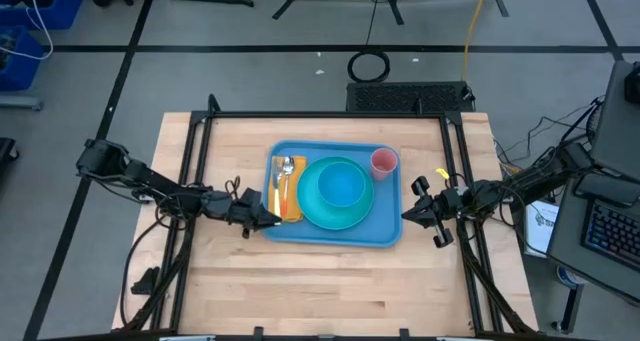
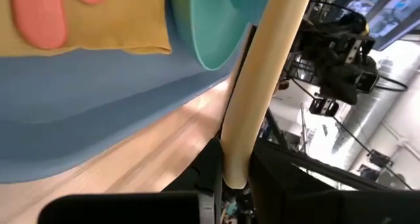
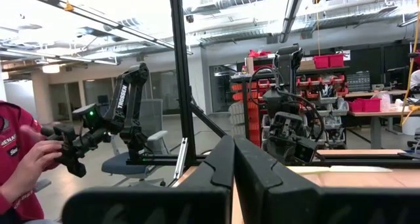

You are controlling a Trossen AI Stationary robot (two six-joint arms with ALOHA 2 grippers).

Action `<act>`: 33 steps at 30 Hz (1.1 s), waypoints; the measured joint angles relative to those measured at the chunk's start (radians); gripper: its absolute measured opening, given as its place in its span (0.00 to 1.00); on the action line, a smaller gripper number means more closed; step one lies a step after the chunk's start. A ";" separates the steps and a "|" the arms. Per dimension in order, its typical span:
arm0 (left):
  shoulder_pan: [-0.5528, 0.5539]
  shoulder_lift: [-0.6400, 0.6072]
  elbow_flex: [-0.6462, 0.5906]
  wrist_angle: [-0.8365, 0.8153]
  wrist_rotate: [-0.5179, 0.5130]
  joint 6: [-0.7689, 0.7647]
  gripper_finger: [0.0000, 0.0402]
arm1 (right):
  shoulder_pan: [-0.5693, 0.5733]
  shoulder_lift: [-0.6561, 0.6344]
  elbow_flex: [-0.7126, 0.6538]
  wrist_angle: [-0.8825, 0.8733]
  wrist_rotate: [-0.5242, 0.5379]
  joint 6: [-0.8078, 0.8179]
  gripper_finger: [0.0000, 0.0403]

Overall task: Set up tray
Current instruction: Put the yellow knife to the right of the orange spoon on the yellow napkin on the blue serving tray

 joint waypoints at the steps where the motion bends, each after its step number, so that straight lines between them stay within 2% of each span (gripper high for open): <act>1: 0.000 0.000 0.000 -0.002 0.007 0.000 0.13 | 0.000 0.000 0.000 0.000 0.000 0.000 0.00; 7: 0.017 0.000 0.000 -0.041 -0.001 0.053 0.13 | 0.000 0.000 0.000 0.000 0.000 0.000 0.00; 10: 0.027 0.000 0.002 -0.081 0.050 -0.003 0.13 | 0.000 0.000 0.000 0.000 0.000 0.000 0.00; 17: 0.078 0.000 0.013 -0.117 0.163 0.017 0.13 | 0.000 0.000 0.000 0.000 0.000 0.000 0.00; 28: 0.146 0.000 0.012 -0.176 0.226 0.035 0.13 | 0.000 0.000 0.000 0.000 0.000 0.000 0.00; 33: 0.183 0.000 0.069 -0.280 0.283 0.082 0.13 | 0.000 0.000 0.000 0.000 0.000 0.000 0.00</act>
